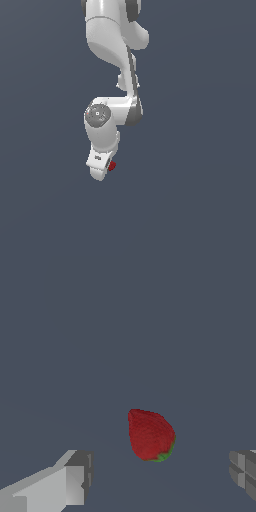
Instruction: Pick up the object and move it to a goal position.
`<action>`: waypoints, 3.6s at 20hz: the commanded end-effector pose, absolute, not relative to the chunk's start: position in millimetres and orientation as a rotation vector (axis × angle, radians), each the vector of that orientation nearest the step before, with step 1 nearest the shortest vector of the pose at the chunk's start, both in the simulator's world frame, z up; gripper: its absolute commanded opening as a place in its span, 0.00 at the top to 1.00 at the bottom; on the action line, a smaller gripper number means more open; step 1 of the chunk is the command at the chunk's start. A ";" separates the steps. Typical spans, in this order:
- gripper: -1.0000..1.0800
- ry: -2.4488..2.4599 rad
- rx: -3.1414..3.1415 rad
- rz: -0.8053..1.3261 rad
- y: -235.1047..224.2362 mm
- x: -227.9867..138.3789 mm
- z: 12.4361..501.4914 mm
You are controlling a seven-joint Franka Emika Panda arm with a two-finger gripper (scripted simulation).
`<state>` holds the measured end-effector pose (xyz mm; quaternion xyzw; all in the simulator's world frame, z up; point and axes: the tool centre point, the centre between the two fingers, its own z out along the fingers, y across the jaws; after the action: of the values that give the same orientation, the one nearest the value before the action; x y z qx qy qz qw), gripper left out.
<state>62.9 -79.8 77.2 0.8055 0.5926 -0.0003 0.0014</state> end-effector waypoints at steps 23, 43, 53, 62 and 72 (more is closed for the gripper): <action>0.04 1.923 2.484 0.000 -83.3 63.0 22.8; 1.00 1.922 2.485 0.000 -81.1 59.6 24.5; 1.00 1.922 2.485 -0.001 -64.4 32.0 36.7; 1.00 1.921 2.485 -0.001 -34.9 -15.8 58.3; 1.00 1.921 2.485 -0.002 -8.2 -56.9 77.9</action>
<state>-51.9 -11.3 75.3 0.7910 0.6118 -0.0008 0.0003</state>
